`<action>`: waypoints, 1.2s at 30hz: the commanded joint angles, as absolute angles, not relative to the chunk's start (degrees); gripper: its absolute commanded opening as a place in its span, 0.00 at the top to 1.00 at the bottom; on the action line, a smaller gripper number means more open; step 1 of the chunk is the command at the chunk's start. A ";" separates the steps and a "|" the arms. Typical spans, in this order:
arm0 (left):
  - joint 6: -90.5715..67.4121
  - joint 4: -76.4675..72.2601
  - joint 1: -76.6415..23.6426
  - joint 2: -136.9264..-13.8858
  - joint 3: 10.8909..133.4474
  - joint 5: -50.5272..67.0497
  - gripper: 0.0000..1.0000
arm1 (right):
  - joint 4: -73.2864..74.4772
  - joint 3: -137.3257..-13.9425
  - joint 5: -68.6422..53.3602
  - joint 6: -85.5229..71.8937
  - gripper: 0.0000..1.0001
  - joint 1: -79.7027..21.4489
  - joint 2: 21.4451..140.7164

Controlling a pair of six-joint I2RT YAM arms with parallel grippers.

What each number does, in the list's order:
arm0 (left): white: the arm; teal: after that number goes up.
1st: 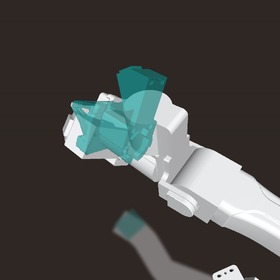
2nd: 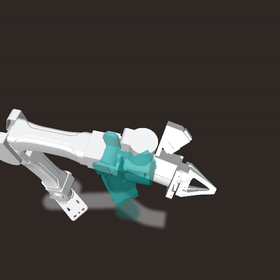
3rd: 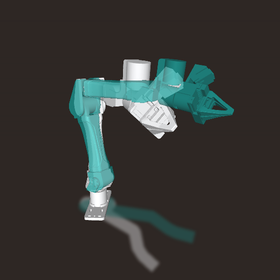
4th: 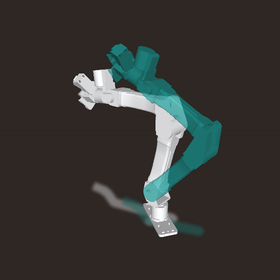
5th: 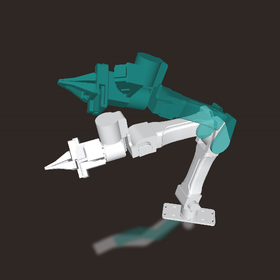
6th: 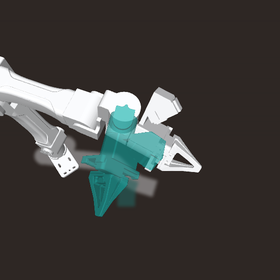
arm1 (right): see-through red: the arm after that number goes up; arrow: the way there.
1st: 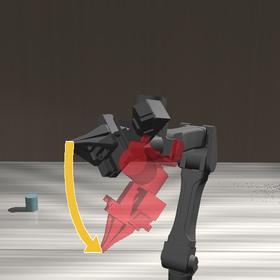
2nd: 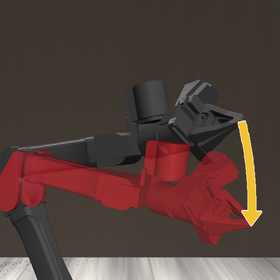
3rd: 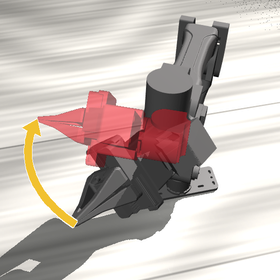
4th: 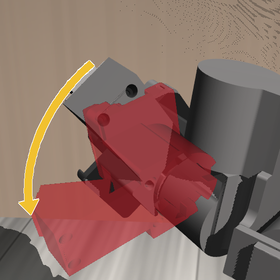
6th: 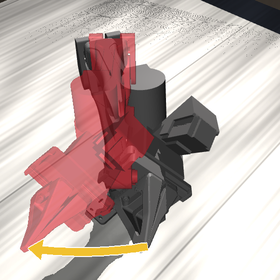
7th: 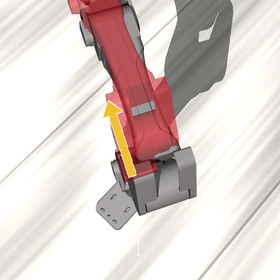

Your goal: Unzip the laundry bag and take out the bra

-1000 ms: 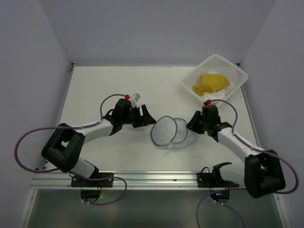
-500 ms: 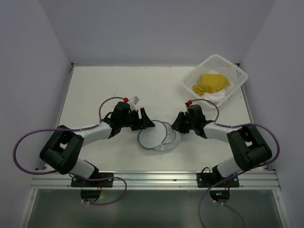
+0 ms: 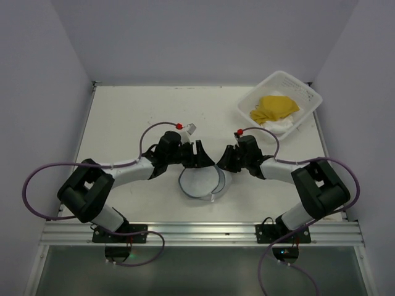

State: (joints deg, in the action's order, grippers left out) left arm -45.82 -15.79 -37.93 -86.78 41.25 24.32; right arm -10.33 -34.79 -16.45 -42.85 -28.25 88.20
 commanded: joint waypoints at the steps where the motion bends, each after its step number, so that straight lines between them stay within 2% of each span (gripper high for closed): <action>1: -44.38 -19.68 -40.51 -89.47 43.24 24.88 0.30 | -13.44 -36.74 -17.14 -42.89 0.70 -28.74 89.65; 9: -46.66 -23.20 -41.40 -94.48 40.61 22.94 0.34 | -16.87 -35.34 -18.02 -43.33 0.70 -28.65 91.58; 15: -47.73 -25.05 -41.75 -95.02 40.34 22.15 0.36 | -14.52 -36.38 -17.58 -41.93 0.65 -28.74 90.80; 18: -45.80 -19.19 -41.75 -90.19 42.26 19.26 0.35 | -9.17 -38.23 -14.78 -39.03 0.58 -28.74 86.59; 19: -45.01 -17.77 -41.75 -88.87 42.88 17.59 0.34 | -7.66 -38.67 -12.68 -37.37 0.52 -28.74 83.70; 25: -42.28 -7.66 -41.66 -79.82 46.75 11.18 0.22 | 4.82 -44.20 -4.32 -31.83 0.32 -28.57 74.81; 30: -41.31 -0.45 -41.49 -76.03 49.13 6.43 0.11 | 13.51 -49.39 1.48 -29.89 0.22 -27.60 67.78; 36: -39.64 11.85 -38.07 -70.85 53.95 0.35 0.01 | 21.16 -54.13 7.98 -26.99 0.04 -24.97 58.11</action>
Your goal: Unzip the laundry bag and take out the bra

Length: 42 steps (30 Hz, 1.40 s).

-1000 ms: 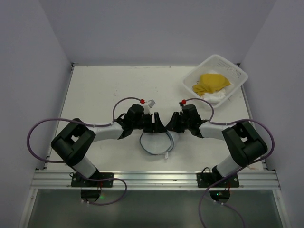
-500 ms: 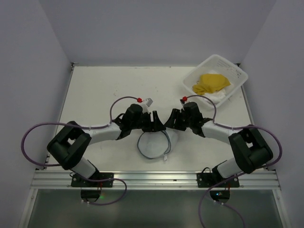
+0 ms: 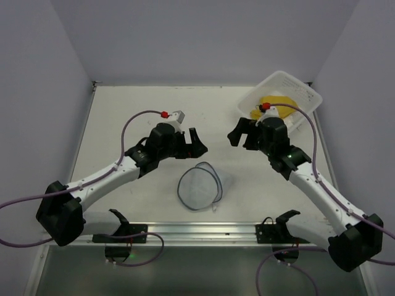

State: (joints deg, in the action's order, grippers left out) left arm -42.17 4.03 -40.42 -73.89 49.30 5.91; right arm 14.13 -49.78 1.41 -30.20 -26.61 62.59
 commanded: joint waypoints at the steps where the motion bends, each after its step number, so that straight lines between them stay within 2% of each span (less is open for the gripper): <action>1: -38.94 15.35 -37.27 -69.27 55.01 -2.95 0.00 | 22.40 -55.01 9.04 -25.94 0.01 -24.35 54.96; 8: -29.20 27.14 -26.20 -61.53 65.73 -10.53 0.00 | 30.40 -67.21 19.85 -17.76 0.01 -22.06 41.32; 15: -20.05 37.43 -25.66 -58.01 79.70 -23.02 0.00 | 31.82 -73.56 25.40 -7.84 0.01 -22.06 30.51; 20: -17.41 38.85 -25.66 -53.71 86.73 -29.35 0.00 | 30.94 -75.84 26.10 -4.14 0.01 -22.06 25.32; 29: -13.62 35.86 -25.66 -46.50 87.89 -35.85 0.00 | 29.18 -77.34 28.04 2.55 0.01 -22.06 19.87; 42: -16.26 34.37 -25.75 -42.63 85.52 -36.65 0.00 | 25.22 -76.64 26.46 4.04 0.01 -22.06 18.28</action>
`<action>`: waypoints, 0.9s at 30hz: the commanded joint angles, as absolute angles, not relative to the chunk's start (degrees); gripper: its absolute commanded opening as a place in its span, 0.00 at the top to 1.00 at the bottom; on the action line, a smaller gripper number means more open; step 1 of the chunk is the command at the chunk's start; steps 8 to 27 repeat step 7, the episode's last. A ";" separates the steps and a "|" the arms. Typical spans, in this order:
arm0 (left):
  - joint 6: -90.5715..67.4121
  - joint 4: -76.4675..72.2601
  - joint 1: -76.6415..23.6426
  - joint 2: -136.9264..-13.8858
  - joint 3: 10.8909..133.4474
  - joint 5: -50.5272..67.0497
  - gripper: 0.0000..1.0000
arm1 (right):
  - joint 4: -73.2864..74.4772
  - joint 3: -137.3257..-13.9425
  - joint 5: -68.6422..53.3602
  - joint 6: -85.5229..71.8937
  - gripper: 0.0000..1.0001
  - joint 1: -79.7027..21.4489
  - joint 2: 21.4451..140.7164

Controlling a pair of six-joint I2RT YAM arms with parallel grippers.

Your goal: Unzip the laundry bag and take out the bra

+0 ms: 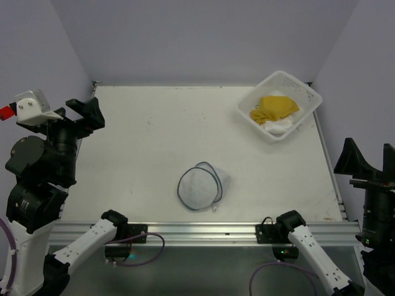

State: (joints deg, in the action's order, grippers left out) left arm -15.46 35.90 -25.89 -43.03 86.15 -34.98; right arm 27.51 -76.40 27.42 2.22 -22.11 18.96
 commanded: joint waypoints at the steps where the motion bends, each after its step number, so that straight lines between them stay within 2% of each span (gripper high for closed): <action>1: -16.35 34.37 -25.66 -42.54 85.43 -36.39 0.00 | 25.22 -76.64 26.37 3.87 0.01 -21.97 18.37; 27: -17.49 34.72 -25.75 -42.45 84.82 -36.04 0.00 | 25.14 -76.81 25.14 3.60 0.01 -21.97 18.28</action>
